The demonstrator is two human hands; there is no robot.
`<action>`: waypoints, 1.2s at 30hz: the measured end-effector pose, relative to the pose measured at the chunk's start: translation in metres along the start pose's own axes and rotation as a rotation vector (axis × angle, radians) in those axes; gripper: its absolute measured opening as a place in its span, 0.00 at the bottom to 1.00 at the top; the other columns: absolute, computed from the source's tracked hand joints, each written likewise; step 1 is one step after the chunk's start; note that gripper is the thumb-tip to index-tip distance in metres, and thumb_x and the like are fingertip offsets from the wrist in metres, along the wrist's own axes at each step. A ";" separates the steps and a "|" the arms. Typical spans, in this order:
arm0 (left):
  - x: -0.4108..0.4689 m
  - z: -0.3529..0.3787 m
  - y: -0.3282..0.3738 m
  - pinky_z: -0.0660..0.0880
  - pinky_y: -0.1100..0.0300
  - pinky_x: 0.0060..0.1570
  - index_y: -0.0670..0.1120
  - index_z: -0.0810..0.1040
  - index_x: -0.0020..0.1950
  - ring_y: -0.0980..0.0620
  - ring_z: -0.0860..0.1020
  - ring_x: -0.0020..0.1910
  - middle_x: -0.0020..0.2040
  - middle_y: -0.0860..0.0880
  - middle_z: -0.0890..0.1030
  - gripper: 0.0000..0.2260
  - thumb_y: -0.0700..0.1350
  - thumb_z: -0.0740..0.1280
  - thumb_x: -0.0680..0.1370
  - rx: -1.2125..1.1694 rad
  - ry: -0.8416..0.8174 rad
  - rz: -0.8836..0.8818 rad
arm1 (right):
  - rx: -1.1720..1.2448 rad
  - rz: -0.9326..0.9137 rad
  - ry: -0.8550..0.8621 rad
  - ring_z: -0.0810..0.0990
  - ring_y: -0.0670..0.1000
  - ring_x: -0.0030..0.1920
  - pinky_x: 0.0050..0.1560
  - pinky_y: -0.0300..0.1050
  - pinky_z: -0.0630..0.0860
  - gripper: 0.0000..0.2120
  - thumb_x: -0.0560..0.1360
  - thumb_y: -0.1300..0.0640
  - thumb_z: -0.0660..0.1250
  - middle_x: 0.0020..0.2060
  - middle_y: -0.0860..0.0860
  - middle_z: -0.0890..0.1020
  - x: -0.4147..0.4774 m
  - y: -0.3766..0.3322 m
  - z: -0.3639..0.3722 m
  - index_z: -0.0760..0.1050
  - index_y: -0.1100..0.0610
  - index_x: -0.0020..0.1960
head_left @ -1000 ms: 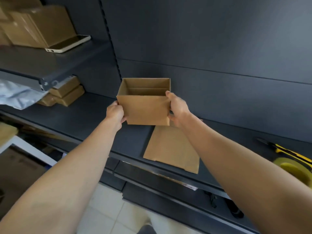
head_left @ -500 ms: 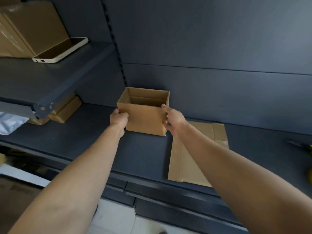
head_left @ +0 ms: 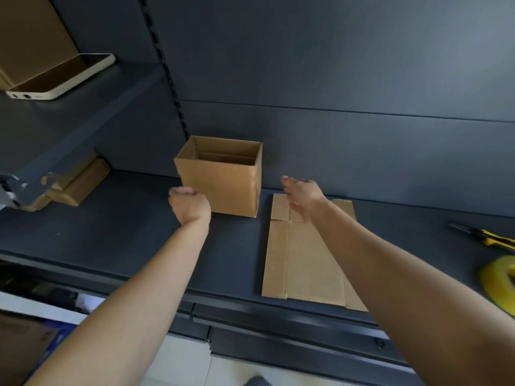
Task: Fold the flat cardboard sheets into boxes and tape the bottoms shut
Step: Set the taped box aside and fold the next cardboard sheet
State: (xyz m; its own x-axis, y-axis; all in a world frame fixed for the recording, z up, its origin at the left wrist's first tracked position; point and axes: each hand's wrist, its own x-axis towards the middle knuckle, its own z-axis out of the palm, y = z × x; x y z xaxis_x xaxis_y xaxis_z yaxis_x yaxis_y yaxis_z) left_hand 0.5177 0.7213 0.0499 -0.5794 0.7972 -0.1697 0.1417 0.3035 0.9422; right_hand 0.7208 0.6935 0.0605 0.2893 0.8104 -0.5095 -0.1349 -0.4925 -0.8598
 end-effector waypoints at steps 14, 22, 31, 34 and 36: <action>-0.127 0.060 -0.043 0.68 0.54 0.52 0.37 0.70 0.65 0.42 0.72 0.63 0.64 0.39 0.73 0.18 0.37 0.66 0.76 0.563 -0.720 -0.194 | -0.329 0.261 0.186 0.77 0.60 0.57 0.59 0.51 0.74 0.16 0.76 0.61 0.66 0.57 0.60 0.78 -0.038 0.080 -0.142 0.72 0.66 0.61; -0.176 0.076 -0.043 0.70 0.52 0.55 0.38 0.70 0.65 0.42 0.72 0.64 0.65 0.40 0.73 0.18 0.36 0.65 0.76 0.560 -0.746 -0.223 | -0.177 0.342 0.159 0.78 0.58 0.56 0.61 0.56 0.74 0.14 0.75 0.62 0.67 0.57 0.59 0.79 -0.057 0.090 -0.194 0.72 0.63 0.59; -0.263 0.108 -0.023 0.72 0.49 0.55 0.41 0.71 0.64 0.47 0.74 0.54 0.56 0.46 0.74 0.16 0.39 0.66 0.77 0.455 -0.900 -0.315 | -0.342 0.045 0.306 0.80 0.61 0.54 0.57 0.55 0.77 0.12 0.73 0.67 0.67 0.54 0.62 0.80 -0.081 0.046 -0.278 0.76 0.65 0.56; -0.290 0.131 -0.002 0.72 0.52 0.56 0.42 0.71 0.63 0.46 0.74 0.55 0.54 0.47 0.73 0.15 0.41 0.67 0.77 0.404 -0.833 -0.192 | -0.464 -0.108 0.340 0.80 0.60 0.53 0.52 0.53 0.80 0.15 0.72 0.67 0.67 0.53 0.58 0.80 -0.091 0.015 -0.309 0.77 0.59 0.58; -0.307 0.146 0.018 0.72 0.54 0.52 0.40 0.72 0.60 0.49 0.73 0.46 0.46 0.49 0.72 0.12 0.42 0.65 0.77 0.340 -0.773 -0.084 | -0.565 -0.193 0.349 0.79 0.57 0.53 0.51 0.49 0.79 0.18 0.72 0.66 0.66 0.55 0.54 0.79 -0.096 -0.001 -0.327 0.77 0.55 0.60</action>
State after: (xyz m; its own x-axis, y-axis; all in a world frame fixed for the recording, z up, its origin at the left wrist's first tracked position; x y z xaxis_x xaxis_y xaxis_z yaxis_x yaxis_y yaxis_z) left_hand 0.8152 0.5577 0.0773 0.0955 0.8599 -0.5015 0.4278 0.4194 0.8007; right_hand 1.0030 0.5119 0.1211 0.5595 0.7971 -0.2272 0.4366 -0.5164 -0.7367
